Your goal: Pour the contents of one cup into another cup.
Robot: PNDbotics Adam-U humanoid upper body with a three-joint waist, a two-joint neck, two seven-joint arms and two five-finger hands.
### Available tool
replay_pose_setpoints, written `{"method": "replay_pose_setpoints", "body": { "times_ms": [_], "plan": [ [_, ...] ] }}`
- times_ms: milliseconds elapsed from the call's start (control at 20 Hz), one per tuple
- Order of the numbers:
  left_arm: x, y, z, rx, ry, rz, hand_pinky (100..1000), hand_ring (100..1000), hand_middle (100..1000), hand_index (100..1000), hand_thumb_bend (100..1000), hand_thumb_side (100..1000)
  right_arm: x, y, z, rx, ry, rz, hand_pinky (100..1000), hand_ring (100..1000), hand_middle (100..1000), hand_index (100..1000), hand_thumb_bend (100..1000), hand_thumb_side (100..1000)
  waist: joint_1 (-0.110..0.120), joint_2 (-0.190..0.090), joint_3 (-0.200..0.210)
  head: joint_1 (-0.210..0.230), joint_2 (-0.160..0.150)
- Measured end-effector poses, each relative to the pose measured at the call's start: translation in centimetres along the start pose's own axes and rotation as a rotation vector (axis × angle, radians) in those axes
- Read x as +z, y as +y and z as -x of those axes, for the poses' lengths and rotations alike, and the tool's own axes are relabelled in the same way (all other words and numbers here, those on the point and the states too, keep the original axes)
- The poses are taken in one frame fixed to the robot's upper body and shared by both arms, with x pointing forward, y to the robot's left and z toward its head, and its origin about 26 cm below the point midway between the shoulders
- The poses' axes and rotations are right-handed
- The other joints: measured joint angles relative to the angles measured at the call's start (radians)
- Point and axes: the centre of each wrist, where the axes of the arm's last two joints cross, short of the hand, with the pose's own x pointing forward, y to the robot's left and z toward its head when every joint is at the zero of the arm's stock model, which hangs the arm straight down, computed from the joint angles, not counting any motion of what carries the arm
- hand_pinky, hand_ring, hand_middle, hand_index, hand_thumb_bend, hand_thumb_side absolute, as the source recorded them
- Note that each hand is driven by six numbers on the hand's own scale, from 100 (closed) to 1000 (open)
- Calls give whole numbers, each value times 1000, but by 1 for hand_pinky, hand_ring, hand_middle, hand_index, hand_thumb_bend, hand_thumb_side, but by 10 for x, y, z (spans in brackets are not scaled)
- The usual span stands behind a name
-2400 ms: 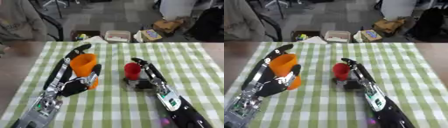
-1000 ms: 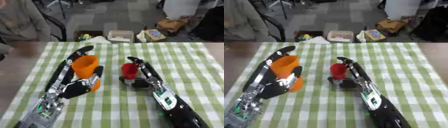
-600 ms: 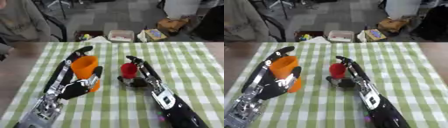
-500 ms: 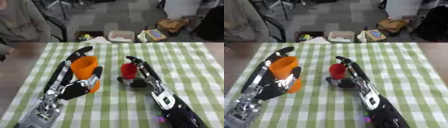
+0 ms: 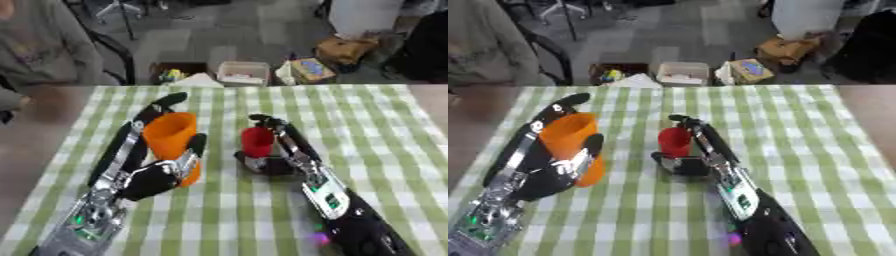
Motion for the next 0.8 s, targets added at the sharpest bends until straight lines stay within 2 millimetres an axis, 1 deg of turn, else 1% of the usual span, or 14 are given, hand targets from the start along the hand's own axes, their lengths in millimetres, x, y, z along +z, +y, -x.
{"method": "replay_pose_setpoints", "body": {
  "times_ms": [150, 500, 800],
  "plan": [
    [0, 0, 0, 0, 2, 1, 378, 466, 460, 896, 100, 383, -1, 2, -1, -5, -8, -23, 561, 758, 316, 825, 392, 342, -1, 0, -1, 0, 0],
    [-1, 0, -3, 3, -5, 1, 379, 467, 460, 897, 100, 393, -4, 7, -3, -51, -25, -66, 516, 717, 285, 794, 330, 309, -7, 0, -3, 6, 0],
    [-1, 0, -3, 9, -2, 0, 379, 468, 460, 896, 100, 401, -5, 9, -4, -83, -29, -73, 437, 617, 263, 779, 248, 227, -10, 0, -4, 8, 1]
  ]
}}
